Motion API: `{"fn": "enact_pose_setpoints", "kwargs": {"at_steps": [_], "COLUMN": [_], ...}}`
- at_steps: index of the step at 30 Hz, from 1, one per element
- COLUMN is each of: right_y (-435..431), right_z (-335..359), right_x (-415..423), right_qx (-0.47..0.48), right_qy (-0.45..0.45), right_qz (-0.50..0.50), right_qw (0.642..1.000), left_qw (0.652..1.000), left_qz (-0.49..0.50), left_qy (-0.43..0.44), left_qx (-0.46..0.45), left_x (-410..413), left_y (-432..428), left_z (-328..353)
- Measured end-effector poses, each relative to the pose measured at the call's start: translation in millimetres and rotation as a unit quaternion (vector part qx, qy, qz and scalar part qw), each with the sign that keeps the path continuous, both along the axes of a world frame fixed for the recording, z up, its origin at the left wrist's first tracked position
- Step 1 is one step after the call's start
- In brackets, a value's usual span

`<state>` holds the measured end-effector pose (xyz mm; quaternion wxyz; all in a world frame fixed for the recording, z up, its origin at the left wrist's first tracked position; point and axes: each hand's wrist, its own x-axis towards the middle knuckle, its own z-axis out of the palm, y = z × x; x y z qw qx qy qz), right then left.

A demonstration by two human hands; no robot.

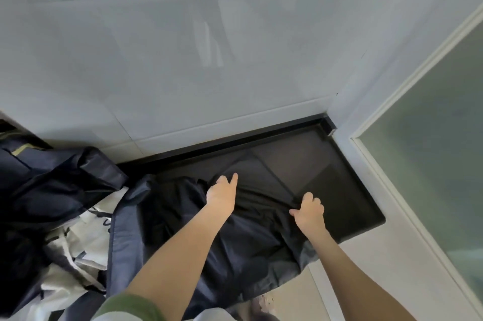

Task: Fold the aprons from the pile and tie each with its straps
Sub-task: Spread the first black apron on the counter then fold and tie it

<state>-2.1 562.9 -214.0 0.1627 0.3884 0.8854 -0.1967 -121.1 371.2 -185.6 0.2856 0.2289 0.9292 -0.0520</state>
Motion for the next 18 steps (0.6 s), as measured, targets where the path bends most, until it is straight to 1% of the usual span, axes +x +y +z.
{"fn": "enact_pose_setpoints", "kwargs": {"at_steps": [2,3,4,5,7,8,9,11,13,16,18], "right_y": [-6.1,-10.2,-13.7,-17.3,-24.3,-25.8,-24.7,-17.9,-3.1,22.6,34.4], "right_z": [3.8,9.0,14.0,21.5,46.3,58.7,72.3,94.1,110.8,110.4,104.7], "right_x": [2.1,3.7,3.1,3.8,4.2,5.4,8.0,11.1,17.0,26.9,33.6], "right_qx": [0.038,0.033,-0.006,-0.064,-0.153,-0.178,-0.194,-0.224,-0.229,-0.196,-0.149], "right_qy": [-0.015,0.007,0.039,0.077,0.136,0.15,0.161,0.18,0.166,0.108,0.083], "right_qz": [0.084,0.125,0.16,0.193,0.269,0.302,0.317,0.297,0.278,0.266,0.242], "right_qw": [0.996,0.992,0.986,0.976,0.941,0.924,0.914,0.91,0.918,0.938,0.955], "left_qw": [1.0,1.0,1.0,0.995,0.968,0.953,0.946,0.954,0.967,0.971,0.964], "left_qz": [0.016,0.009,-0.025,-0.086,-0.228,-0.276,-0.294,-0.264,-0.181,-0.038,0.049], "left_qy": [-0.009,-0.007,0.008,0.038,0.084,0.085,0.078,0.031,0.006,0.043,0.094], "left_qx": [0.006,0.008,0.013,0.025,0.068,0.092,0.114,0.14,0.179,0.234,0.244], "left_x": [4.5,6.6,8.0,11.1,20.1,24.0,28.0,31.5,38.1,48.1,57.7], "left_y": [-1.9,-0.9,1.5,5.6,18.0,24.2,31.0,35.6,30.4,9.3,-9.3], "left_z": [4.7,9.1,12.6,16.4,33.2,40.6,51.7,74.7,99.1,128.3,146.3]}}
